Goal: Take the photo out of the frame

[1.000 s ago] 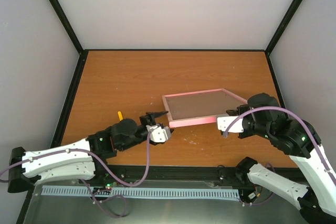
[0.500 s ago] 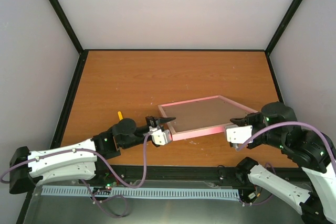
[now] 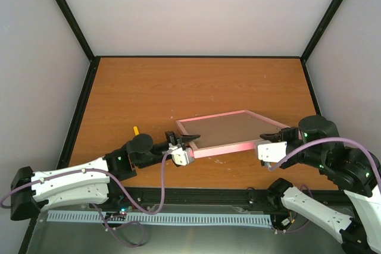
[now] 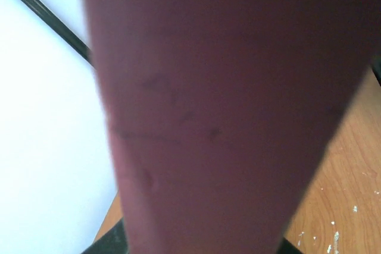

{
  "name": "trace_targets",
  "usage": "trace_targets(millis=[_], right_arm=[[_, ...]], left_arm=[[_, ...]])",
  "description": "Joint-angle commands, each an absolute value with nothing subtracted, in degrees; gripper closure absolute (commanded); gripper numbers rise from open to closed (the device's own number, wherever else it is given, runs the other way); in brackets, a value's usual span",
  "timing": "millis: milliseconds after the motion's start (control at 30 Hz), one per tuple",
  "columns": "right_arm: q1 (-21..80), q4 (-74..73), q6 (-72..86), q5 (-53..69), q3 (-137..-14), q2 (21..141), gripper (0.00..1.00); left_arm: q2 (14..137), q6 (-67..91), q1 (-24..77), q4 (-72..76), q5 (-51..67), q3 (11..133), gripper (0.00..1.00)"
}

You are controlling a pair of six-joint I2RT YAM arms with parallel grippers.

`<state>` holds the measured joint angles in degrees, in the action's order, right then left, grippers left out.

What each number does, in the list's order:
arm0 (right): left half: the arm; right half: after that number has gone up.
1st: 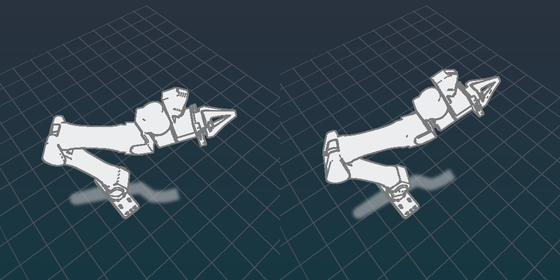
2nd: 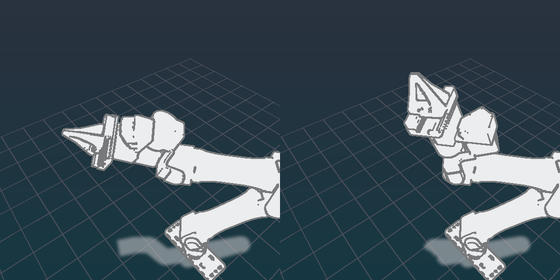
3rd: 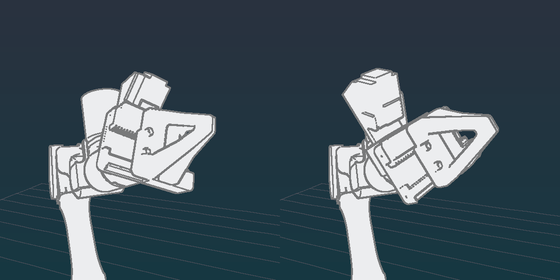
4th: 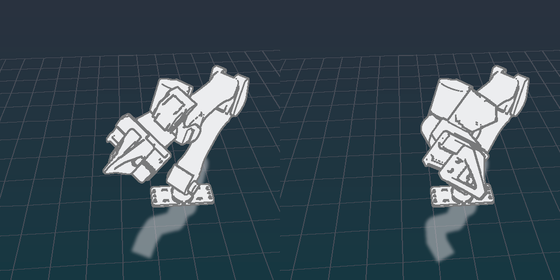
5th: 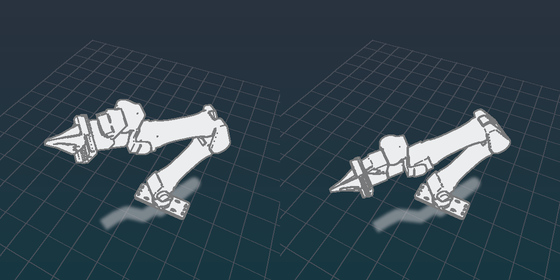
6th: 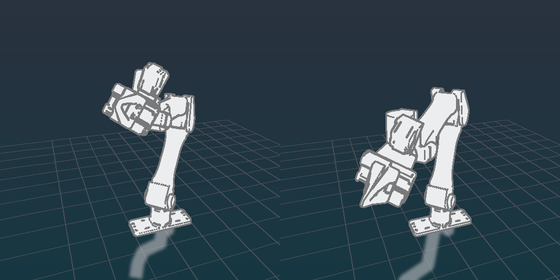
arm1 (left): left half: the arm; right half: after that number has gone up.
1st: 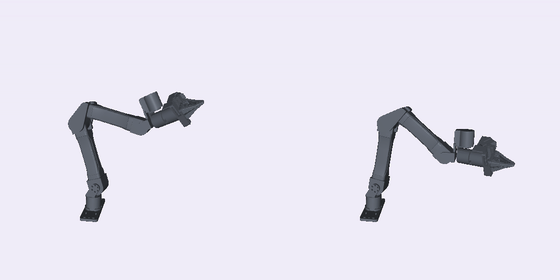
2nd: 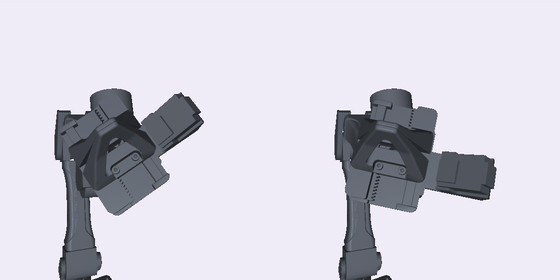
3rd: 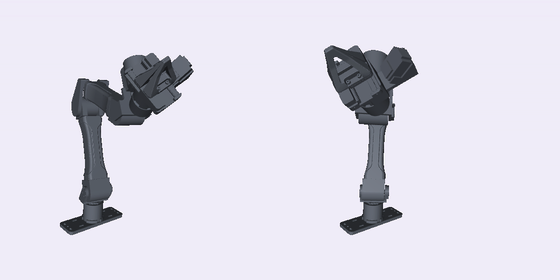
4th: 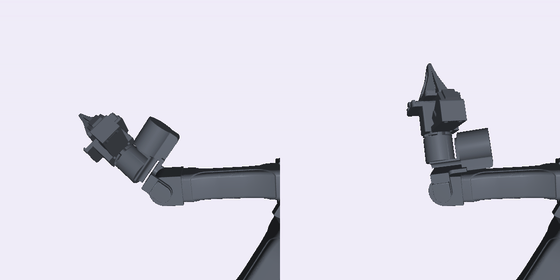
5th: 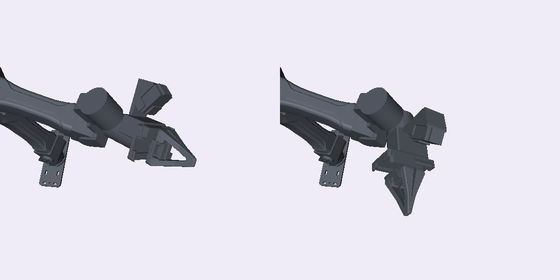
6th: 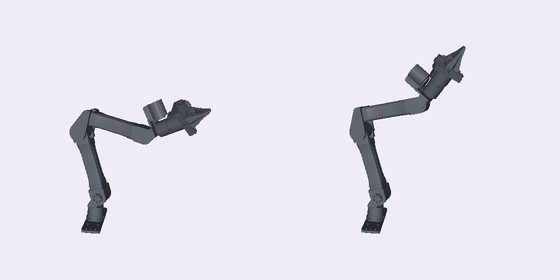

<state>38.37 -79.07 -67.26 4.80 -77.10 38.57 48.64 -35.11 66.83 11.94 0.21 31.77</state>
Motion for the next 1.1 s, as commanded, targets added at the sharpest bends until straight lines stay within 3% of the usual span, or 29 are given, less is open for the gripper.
trace_targets(millis=[0,133,267,367,500,600,800,1067], right_arm=[[38.23,-70.12,-63.15,9.35,-79.2,37.93,0.97],[38.23,-68.86,-61.92,8.49,-79.38,37.84,0.93],[38.23,-67.36,-57.75,7.09,-82.28,39.34,0.44],[38.23,-68.63,-54.03,6.94,-87.24,42.17,0.3],[38.23,-67.33,-49.7,5.89,-92.98,44.55,0.26],[38.23,-63.07,-46.14,1.67,-93.64,44.87,0.16],[38.23,-61.14,-42.13,-3.42,-94.44,46.95,0.17],[38.23,-60.12,-41.35,-0.68,-94.29,46.86,0.17]], left_arm=[[48.57,-33.74,66.45,12.93,0.74,34.06,0.81],[48.09,-33.04,66.45,13.0,-0.4,34.49,0.9],[48.51,-31.04,65.64,13.31,-2.56,36.66,0.93],[48.64,-26.92,62.63,12.94,-0.76,39.78,0.95],[50.5,-21.67,57.72,10.64,2.67,44.96,0.98],[51.78,-17.41,54.98,9.67,4.36,47.59,0.99],[52.48,-10.53,49.29,7.27,16.39,50.29,0.99],[51.32,-2.93,43.33,5.41,34.67,51.0,0.99]])
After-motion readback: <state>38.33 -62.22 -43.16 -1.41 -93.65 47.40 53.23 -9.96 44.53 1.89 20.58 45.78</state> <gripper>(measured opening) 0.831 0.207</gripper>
